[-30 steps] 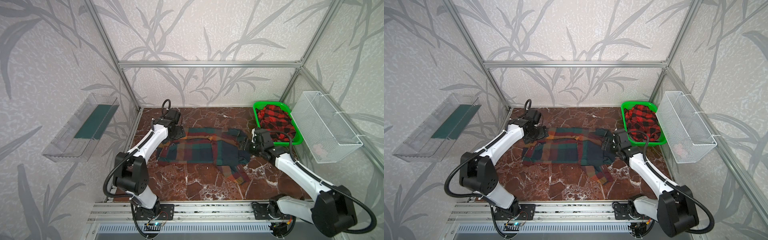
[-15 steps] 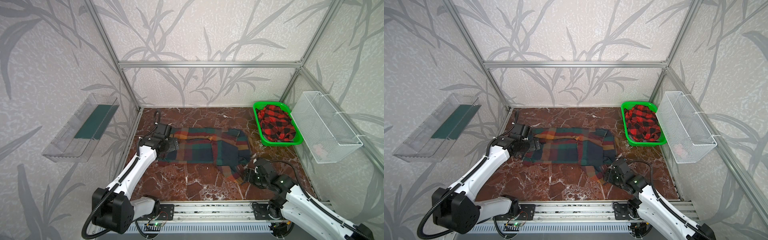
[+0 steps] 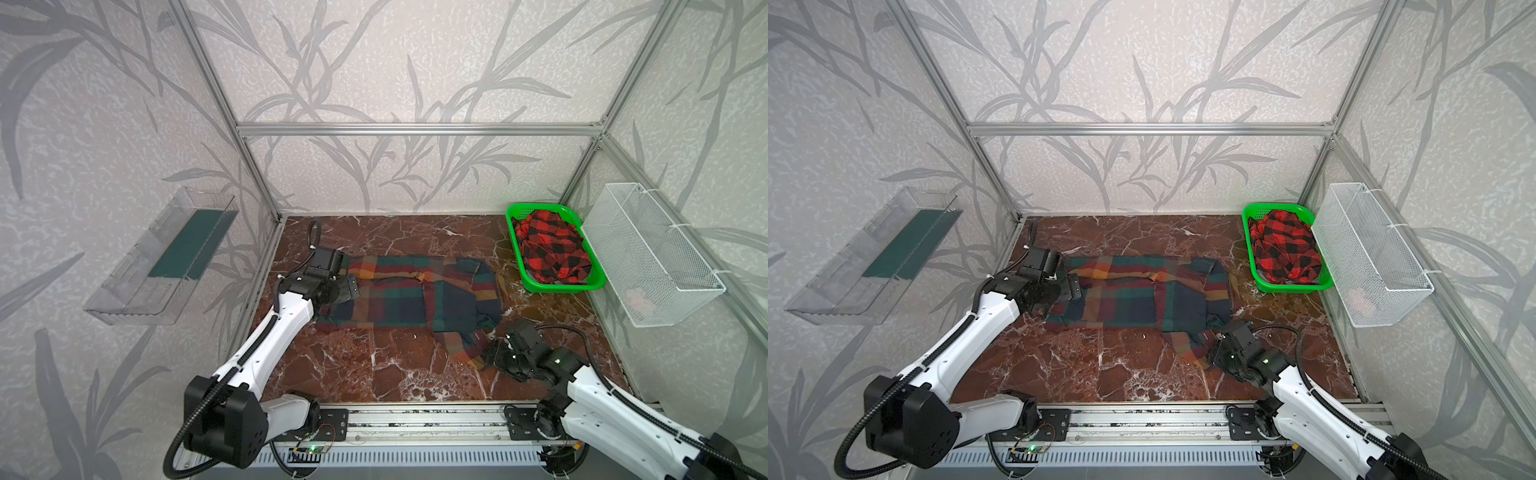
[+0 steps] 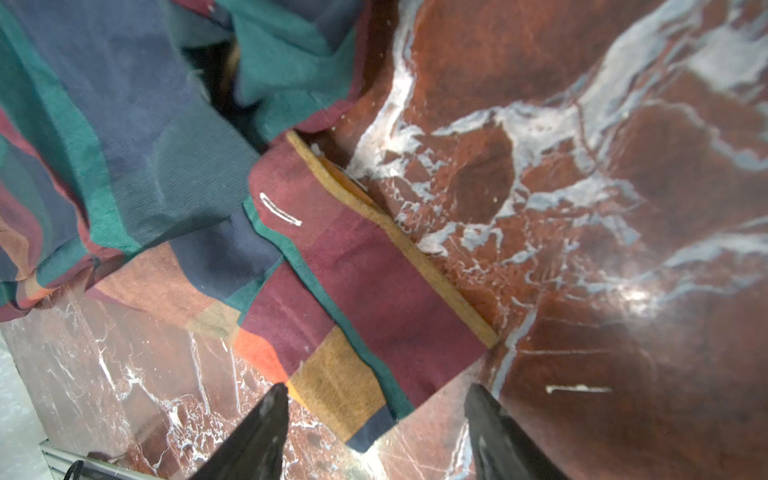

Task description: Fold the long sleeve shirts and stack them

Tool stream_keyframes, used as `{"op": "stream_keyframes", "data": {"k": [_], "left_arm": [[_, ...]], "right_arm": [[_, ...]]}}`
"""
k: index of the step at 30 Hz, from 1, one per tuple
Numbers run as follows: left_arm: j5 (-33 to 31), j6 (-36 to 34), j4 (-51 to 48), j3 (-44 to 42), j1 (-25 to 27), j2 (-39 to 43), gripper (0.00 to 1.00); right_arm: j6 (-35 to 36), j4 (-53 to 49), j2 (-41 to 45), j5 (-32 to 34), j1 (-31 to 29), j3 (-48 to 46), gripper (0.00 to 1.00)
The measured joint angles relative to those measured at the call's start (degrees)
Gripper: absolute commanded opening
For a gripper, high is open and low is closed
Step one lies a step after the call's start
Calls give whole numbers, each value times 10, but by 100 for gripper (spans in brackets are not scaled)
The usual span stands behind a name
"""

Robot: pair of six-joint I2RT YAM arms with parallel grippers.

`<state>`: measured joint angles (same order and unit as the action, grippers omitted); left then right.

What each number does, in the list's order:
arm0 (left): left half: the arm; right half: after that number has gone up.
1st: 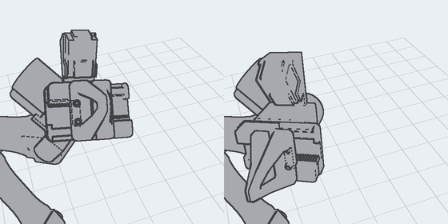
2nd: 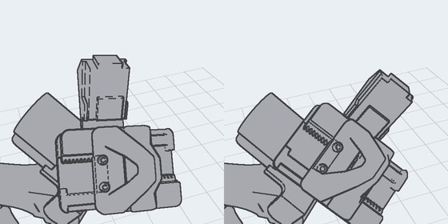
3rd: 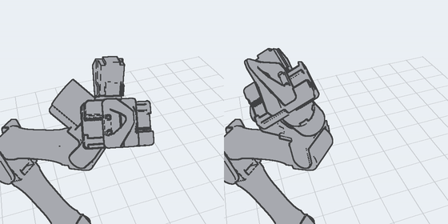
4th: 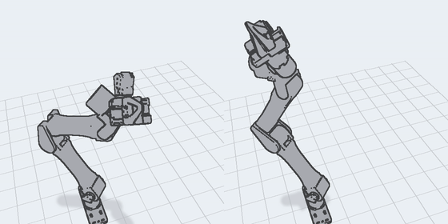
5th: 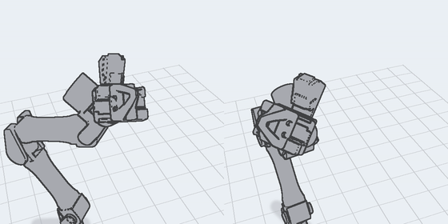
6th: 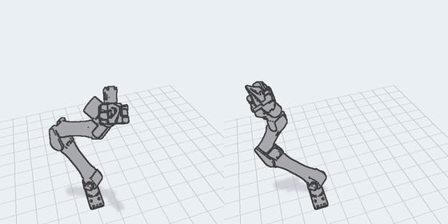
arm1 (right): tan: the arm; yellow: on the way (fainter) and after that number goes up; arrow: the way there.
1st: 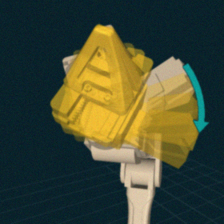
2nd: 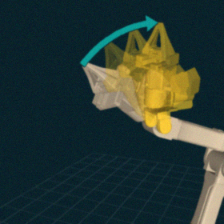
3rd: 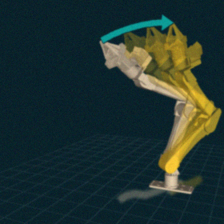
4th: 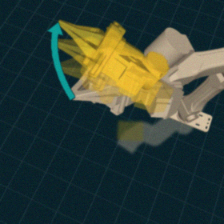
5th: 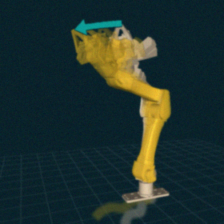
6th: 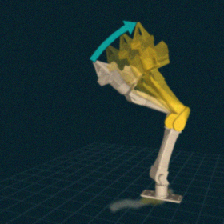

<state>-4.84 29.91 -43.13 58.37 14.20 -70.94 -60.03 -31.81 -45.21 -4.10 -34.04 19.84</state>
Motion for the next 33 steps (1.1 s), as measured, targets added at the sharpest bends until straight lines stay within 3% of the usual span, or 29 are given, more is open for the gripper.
{"op": "stream_keyframes", "data": {"k": [5, 8, 13, 23, 28, 33], "left_arm": [[0, 0, 0, 0, -1, 2, 99], [0, 0, 1, 0, -2, 2, 99], [0, 0, 1, 0, -4, 2, 99], [0, 0, 1, 0, -7, 2, 99], [-1, 0, 1, 0, -8, 5, 99], [-3, 0, 3, 0, -11, 15, 99]], "right_arm": [[-19, 23, -45, 4, -23, 2, 60], [-26, 49, -67, 8, -30, 4, 51], [-14, 71, -89, 30, -31, 6, 25], [43, 94, -94, 75, -31, 18, 0], [94, 96, -59, 102, -31, 63, 0], [189, 133, -49, 116, -31, 131, 0]]}}
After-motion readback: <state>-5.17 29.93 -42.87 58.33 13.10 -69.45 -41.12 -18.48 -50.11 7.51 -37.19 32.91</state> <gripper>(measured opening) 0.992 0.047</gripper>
